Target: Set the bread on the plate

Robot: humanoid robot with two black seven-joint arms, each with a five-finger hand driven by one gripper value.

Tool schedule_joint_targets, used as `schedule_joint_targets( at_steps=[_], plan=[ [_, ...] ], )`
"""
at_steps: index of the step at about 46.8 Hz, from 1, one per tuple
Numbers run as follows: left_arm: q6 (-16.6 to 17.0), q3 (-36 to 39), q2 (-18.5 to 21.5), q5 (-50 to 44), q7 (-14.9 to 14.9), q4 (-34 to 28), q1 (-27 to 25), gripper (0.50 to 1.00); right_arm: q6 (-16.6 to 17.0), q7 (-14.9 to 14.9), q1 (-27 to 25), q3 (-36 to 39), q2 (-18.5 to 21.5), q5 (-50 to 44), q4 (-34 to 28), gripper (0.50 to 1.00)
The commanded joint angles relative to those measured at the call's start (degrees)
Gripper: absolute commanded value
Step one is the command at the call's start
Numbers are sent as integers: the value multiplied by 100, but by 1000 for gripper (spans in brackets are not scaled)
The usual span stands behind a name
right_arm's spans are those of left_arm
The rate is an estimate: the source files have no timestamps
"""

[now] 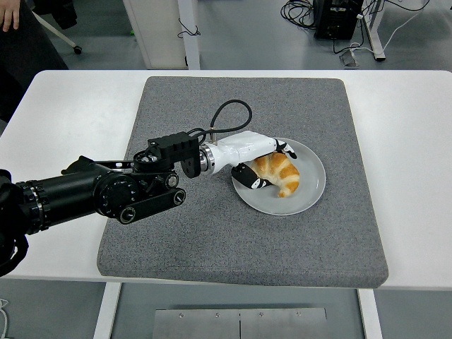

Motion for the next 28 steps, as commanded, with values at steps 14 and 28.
schedule_joint_targets(
  at_steps=[14,28],
  plan=[
    [-49,0,8,-10,-14,-9,-9,875,-4,0,0,1,0,0,0,1000],
    [-312,-97,61,-194,-23,-18,-71,937,5,0,0,2,0,0,0,1000]
  ],
)
